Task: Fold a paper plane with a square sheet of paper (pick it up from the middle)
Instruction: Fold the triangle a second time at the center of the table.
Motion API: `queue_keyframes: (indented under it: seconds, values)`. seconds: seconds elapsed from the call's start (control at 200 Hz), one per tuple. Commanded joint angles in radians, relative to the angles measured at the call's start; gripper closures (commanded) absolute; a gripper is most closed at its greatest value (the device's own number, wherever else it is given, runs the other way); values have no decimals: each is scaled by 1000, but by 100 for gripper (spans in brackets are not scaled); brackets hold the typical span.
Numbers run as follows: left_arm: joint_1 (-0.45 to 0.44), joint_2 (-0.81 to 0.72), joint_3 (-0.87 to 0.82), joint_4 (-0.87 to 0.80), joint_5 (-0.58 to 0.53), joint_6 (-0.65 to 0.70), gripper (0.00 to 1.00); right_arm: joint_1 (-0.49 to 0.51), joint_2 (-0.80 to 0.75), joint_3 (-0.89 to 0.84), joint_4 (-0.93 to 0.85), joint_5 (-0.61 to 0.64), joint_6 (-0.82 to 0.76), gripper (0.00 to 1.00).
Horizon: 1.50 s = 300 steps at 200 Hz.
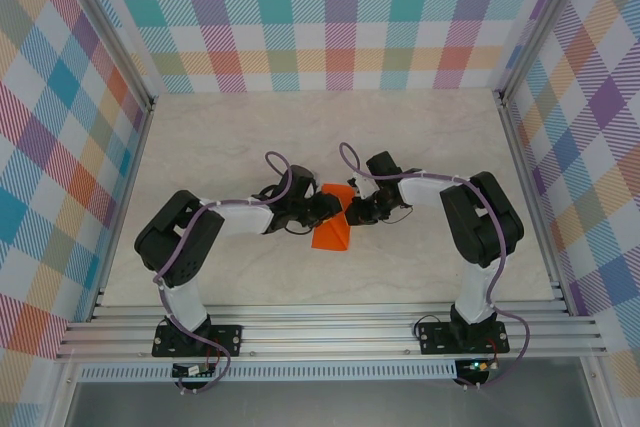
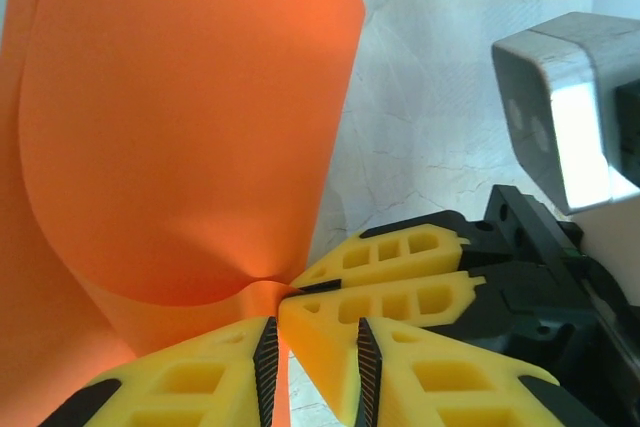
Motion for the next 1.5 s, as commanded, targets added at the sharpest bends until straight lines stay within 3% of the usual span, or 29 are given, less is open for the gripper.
queue_keyframes:
  seconds: [0.0, 0.835, 1.045, 1.16, 1.335, 1.495]
  values:
    - [-10, 23, 23, 6, -1, -13, 70, -5, 6, -17, 12, 2, -3, 87]
    - [-10, 79, -49, -9, -47, -8, 73, -5, 9, 5, -5, 1, 8, 84]
    - [-9, 74, -52, -17, -48, -4, 73, -6, -148, -63, 13, 29, 88, 74]
    - [-10, 69, -53, -17, -52, 1, 74, -5, -236, -149, 86, -45, 173, 72]
    - [-10, 74, -47, -12, -46, 0, 74, 18, -287, -203, 153, -166, 260, 81]
    - [-10, 73, -47, -11, -45, 1, 74, 54, -237, -178, 164, -179, 299, 84]
